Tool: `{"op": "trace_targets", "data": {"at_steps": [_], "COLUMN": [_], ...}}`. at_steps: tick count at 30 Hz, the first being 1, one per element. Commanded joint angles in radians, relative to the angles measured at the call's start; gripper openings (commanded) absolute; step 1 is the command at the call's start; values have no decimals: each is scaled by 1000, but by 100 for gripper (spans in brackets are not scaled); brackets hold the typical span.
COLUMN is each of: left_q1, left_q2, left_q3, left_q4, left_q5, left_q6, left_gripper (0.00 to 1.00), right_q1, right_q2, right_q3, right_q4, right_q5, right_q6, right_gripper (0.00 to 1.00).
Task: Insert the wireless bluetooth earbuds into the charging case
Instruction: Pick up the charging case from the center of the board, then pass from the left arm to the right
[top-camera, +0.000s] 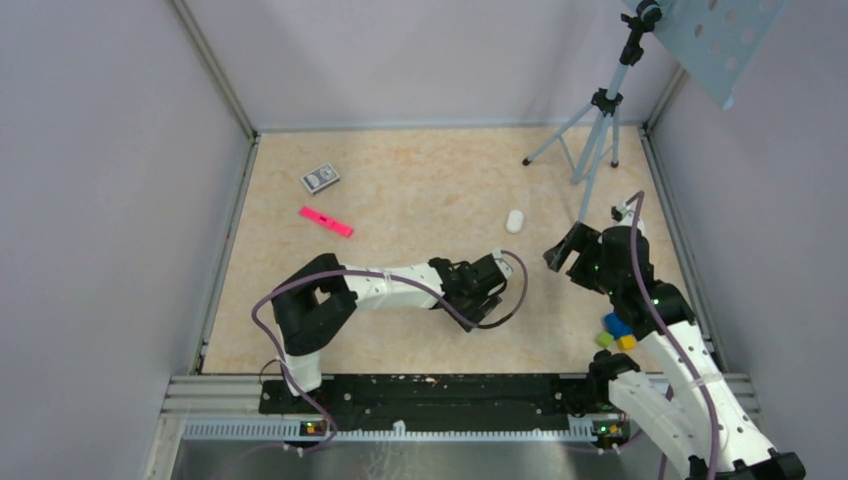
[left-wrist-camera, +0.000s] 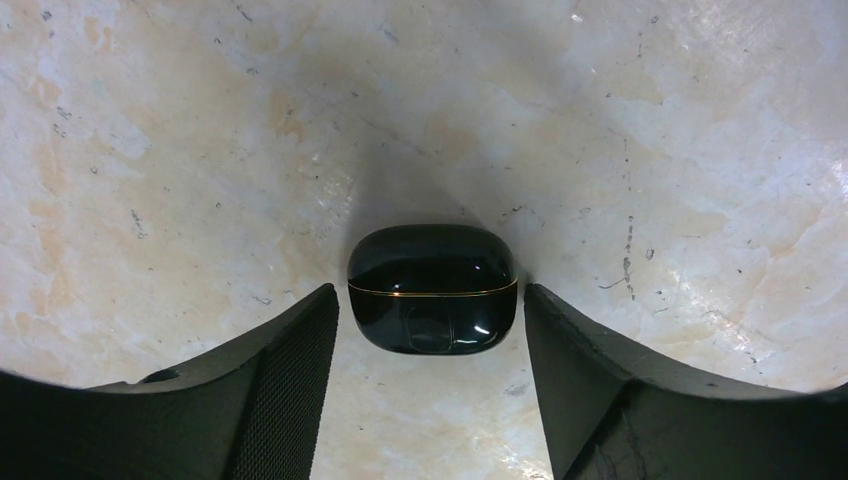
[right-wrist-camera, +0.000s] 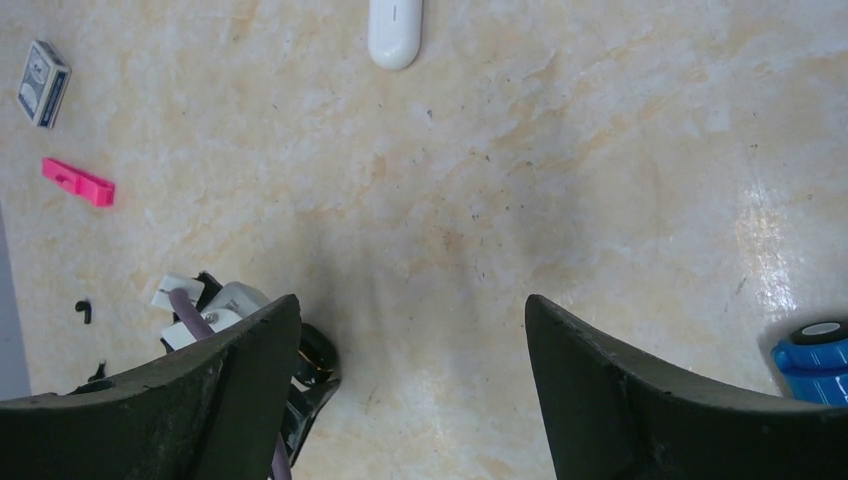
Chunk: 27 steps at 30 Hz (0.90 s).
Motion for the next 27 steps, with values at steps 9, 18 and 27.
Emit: {"op": "trace_targets", "data": {"at_steps": [9,18,27], "left_q1": [-5,-3,0], "left_q2": [-50,-158,-262], "left_q3": [-81,-96,-106], "left_q4": [91,119,119], "left_q5": [58,26,20], "left_q6": [-38,-3,28], "left_gripper": [66,61,61], "right_q1": [-10,-50,-78], "right_q2": [3,117,125], "right_q3": [-7,-106,-184], "right_q4": [39,173,316], "right_q5": [-102,-347,-435], "right_q6": [-6,108,231], "right_gripper": [81,80,80]}}
